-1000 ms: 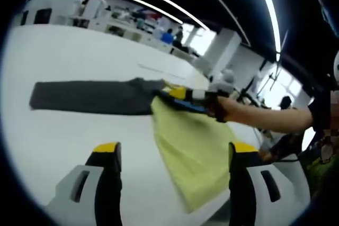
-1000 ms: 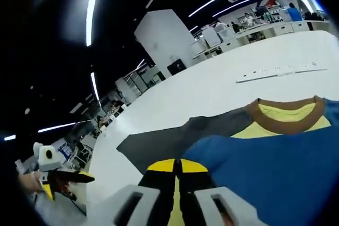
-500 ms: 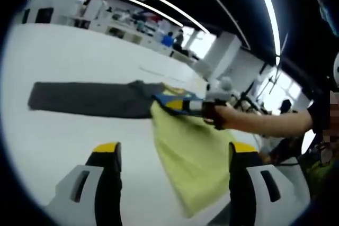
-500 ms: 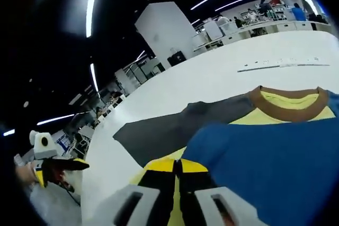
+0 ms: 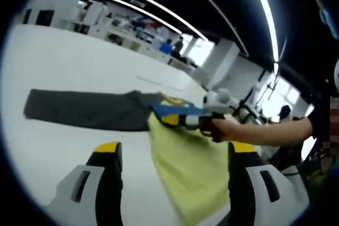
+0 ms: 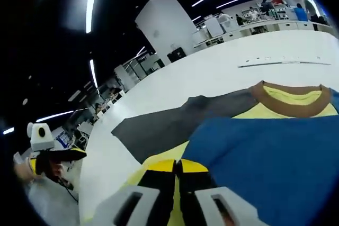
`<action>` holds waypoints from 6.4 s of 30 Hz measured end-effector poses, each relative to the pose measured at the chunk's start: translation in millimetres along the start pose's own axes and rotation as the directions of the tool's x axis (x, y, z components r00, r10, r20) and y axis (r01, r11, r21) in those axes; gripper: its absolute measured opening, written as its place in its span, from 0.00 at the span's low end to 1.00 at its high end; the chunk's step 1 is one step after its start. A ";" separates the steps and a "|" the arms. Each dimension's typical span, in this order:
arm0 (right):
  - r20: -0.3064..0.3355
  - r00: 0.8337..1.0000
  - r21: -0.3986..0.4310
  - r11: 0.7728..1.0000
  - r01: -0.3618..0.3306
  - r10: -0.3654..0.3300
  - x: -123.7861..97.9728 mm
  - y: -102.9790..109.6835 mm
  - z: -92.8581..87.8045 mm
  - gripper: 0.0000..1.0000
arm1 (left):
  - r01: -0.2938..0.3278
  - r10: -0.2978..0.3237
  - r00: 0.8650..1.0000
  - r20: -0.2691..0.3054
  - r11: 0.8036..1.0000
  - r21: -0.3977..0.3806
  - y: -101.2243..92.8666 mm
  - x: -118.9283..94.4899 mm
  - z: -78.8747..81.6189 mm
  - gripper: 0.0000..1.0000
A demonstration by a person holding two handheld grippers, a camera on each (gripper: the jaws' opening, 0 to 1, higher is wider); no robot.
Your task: Fold the garment on the visible template until the final outline fits inside the template.
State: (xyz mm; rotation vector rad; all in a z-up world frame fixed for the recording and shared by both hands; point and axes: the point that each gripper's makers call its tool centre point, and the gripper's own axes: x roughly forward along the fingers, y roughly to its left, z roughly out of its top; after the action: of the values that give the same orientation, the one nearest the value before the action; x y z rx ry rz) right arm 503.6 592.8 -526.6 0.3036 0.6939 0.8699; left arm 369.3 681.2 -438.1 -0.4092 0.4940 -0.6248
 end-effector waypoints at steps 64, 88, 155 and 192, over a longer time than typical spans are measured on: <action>0.145 0.972 -0.215 0.954 0.212 -0.183 -177.3 -86.2 4.3 1.00 | -0.091 0.089 0.995 0.032 0.993 0.076 46.6 12.1 19.6 0.74; 0.150 0.969 -0.154 0.963 0.221 -0.198 -207.4 -82.0 -18.0 0.92 | -0.392 0.392 0.919 0.053 0.920 -0.010 160.0 -47.9 32.4 0.67; 0.207 0.941 -0.005 0.961 0.276 -0.269 -277.3 -99.0 -40.6 0.47 | -0.176 0.233 0.947 0.220 0.952 -0.248 132.8 49.8 95.5 0.00; 0.294 0.888 0.094 0.935 0.341 -0.354 -333.1 -109.4 -62.3 0.46 | 0.156 -0.139 0.985 0.100 0.970 -0.186 -22.7 230.7 98.1 0.00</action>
State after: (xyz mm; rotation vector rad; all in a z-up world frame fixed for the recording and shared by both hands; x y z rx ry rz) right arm 378.4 262.1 -484.9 0.3297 0.4546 0.4512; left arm 575.3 537.9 -419.3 -0.6596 0.4454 -0.7018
